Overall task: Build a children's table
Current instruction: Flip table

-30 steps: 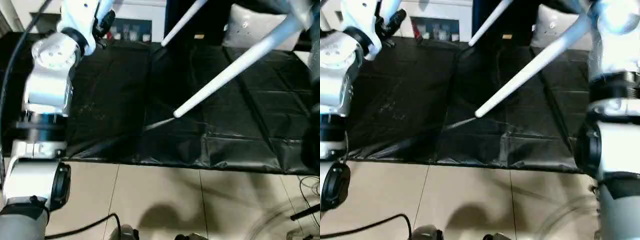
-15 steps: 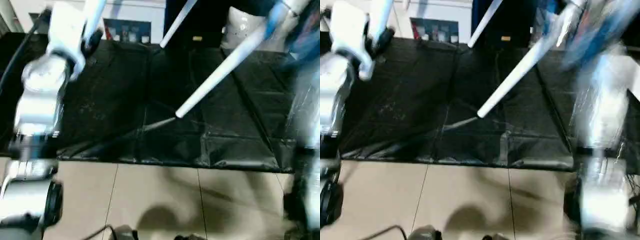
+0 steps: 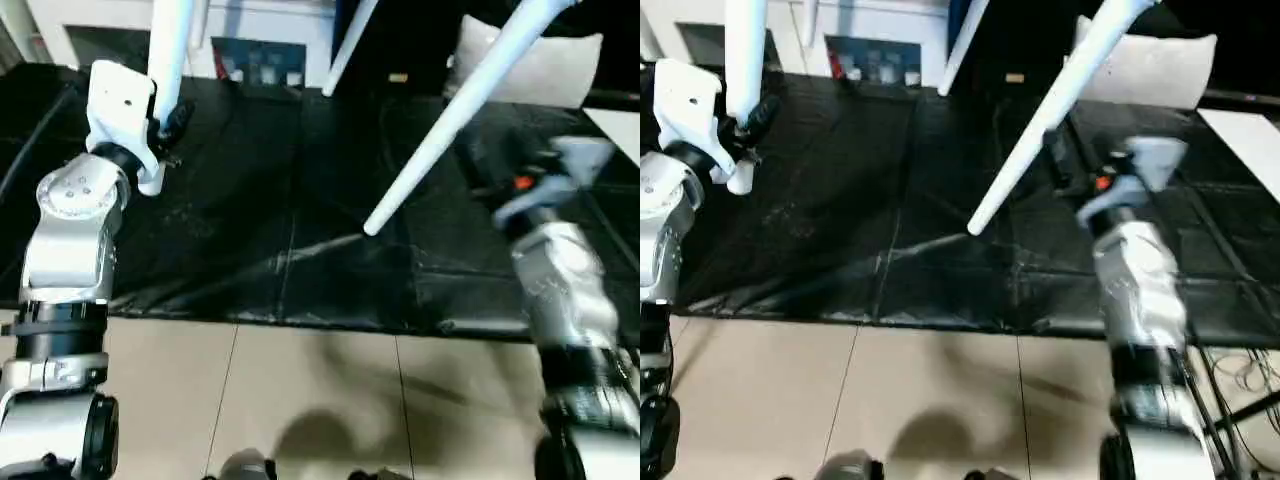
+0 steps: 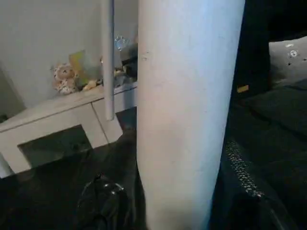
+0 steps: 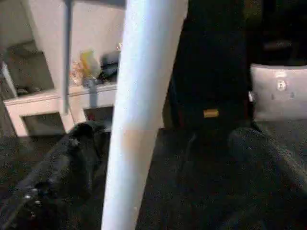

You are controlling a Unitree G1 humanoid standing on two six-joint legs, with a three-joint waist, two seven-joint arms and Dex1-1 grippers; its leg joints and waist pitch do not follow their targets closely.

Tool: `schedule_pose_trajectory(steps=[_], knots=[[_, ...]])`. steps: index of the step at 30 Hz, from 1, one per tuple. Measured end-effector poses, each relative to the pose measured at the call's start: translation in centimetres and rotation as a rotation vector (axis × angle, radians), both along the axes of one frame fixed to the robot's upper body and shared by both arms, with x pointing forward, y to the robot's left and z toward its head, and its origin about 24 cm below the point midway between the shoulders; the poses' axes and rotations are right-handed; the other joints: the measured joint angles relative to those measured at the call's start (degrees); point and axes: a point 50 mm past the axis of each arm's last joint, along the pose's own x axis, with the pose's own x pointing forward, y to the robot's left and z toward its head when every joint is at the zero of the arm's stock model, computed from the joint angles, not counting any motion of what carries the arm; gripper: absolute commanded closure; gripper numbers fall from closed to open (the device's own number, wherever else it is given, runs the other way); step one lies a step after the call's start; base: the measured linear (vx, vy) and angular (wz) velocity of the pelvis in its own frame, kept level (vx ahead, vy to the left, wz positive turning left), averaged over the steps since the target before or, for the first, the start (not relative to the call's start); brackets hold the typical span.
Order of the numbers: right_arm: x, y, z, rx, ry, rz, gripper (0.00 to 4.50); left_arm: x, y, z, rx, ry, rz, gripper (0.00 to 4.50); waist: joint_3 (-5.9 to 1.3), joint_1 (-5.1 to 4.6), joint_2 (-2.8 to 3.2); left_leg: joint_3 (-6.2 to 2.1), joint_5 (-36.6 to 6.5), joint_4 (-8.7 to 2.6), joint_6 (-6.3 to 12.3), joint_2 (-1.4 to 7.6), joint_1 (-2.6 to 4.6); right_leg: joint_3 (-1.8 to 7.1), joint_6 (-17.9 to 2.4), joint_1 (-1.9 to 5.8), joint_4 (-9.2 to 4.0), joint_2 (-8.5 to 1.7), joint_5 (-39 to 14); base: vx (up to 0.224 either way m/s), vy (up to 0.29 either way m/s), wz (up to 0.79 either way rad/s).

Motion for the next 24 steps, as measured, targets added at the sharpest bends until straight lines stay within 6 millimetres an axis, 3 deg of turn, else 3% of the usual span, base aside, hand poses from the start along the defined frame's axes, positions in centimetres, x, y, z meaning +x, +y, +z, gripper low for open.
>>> schedule_pose_trajectory(steps=[6, 9, 19, 24], knots=[[3.0, 1.8, 1.5, 0.023, 0.023, 0.091, 0.0, -0.1, -0.1, 0.0, -0.003, -0.002, -0.018, 2.95, 0.0, -0.1, 0.0, 0.01, 0.0, -0.08, -0.02, 0.01, 0.02, 0.0, 0.0, -0.06, 0.06, 0.0, 0.0, 0.0, 0.0, 0.0], [3.4, 2.6, 2.3, 0.028, 0.0, 0.141, 0.0, -0.2, -0.2, -0.6, -0.019, 0.009, -0.035, 2.95, 0.0, 0.12, -0.01, 0.03, 0.0, -0.16, -0.01, 0.0, -0.02, -0.01, -0.3, -0.06, -0.03, 0.0, 0.2, 0.0, 0.0, 0.0], [1.1, 2.7, 2.2, -0.007, -0.106, 0.368, 0.0, -1.2, 1.4, -6.3, -0.12, 0.167, 0.02, 2.96, 0.01, 0.62, -0.06, 0.05, 0.2, -0.16, 0.36, 0.01, -0.08, -0.01, -0.3, -0.06, -0.1, 0.0, 0.2, 0.0, 0.0, 0.0], [-1.2, 2.9, 2.0, -0.043, -0.124, 0.393, 0.0, -1.1, 1.8, -8.1, -0.15, 0.219, 0.04, 2.96, 0.02, 1.69, -0.05, 0.04, 0.2, -0.2, 0.25, 0.01, -0.05, -0.01, -0.2, 0.11, -0.23, 0.0, 0.2, 0.0, 0.0, 0.0]])
